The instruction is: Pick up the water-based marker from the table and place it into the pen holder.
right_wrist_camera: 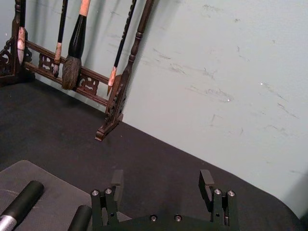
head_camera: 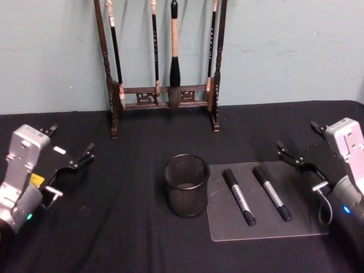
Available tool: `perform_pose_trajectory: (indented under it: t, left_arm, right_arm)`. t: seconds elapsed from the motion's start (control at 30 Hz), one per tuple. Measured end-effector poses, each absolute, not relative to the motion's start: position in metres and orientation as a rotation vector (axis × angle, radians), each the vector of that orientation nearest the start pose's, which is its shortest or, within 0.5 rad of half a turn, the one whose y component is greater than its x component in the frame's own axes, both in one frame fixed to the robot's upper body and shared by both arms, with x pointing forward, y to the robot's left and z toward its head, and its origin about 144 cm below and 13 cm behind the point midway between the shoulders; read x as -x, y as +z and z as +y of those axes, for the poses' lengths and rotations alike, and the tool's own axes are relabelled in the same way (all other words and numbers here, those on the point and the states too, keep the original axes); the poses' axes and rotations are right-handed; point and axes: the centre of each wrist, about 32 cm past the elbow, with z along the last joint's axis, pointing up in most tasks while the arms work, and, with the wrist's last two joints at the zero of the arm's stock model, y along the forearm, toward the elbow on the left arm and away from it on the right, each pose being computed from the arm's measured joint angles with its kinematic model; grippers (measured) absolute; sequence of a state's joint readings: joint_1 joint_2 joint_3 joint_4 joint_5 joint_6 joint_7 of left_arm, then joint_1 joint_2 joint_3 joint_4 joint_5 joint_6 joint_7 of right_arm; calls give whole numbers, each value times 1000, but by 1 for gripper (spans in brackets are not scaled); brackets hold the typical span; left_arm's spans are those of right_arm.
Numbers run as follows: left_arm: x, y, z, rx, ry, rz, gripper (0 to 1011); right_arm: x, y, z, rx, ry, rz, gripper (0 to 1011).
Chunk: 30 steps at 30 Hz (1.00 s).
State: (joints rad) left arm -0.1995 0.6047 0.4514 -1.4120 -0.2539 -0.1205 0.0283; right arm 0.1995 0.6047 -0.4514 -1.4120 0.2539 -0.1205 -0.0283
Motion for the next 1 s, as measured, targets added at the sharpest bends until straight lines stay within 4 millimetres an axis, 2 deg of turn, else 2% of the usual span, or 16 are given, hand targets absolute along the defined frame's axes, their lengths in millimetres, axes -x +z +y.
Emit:
perform_pose_trajectory:
  t: [0.87, 1.0]
  left_arm:
    - [-489, 1140, 310, -304, 1248, -285, 1001]
    - [-489, 1140, 310, -304, 1248, -285, 1001]
  right_arm:
    - [-489, 1140, -309, 303, -1248, -283, 1002]
    - [-491, 1148, -305, 297, -1249, -242, 1002]
